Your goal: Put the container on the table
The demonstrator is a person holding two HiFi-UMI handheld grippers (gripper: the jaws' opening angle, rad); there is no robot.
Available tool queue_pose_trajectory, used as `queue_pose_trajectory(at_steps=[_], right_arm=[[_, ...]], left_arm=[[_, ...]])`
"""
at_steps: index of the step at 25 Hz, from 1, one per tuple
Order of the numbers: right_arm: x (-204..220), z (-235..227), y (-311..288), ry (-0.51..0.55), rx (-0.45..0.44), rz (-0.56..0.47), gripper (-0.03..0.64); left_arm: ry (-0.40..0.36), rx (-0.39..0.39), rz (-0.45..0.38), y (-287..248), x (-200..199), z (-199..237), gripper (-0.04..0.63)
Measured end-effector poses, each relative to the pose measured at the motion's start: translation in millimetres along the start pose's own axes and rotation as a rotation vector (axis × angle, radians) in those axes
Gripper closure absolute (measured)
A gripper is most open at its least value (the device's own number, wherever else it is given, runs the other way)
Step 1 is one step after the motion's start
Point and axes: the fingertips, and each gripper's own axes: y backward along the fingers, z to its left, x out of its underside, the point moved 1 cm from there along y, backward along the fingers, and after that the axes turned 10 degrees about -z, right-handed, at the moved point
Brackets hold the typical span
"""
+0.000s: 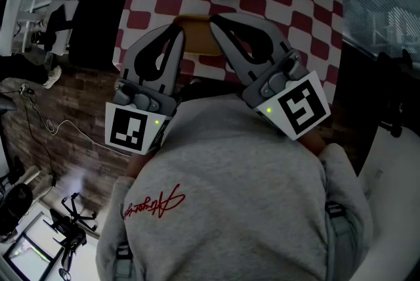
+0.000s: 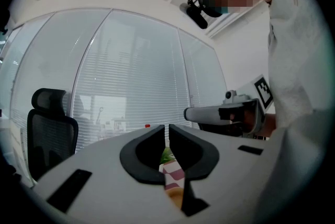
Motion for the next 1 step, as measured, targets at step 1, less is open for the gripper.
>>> queue_pose_trajectory(at_steps=[1], right_arm=[[0.0,0.2,-0.2,-0.001,0.0,0.0,0.606]], left_arm=[[0.0,0.0,-0.001,0.1,-0.5,0.3,0.558]])
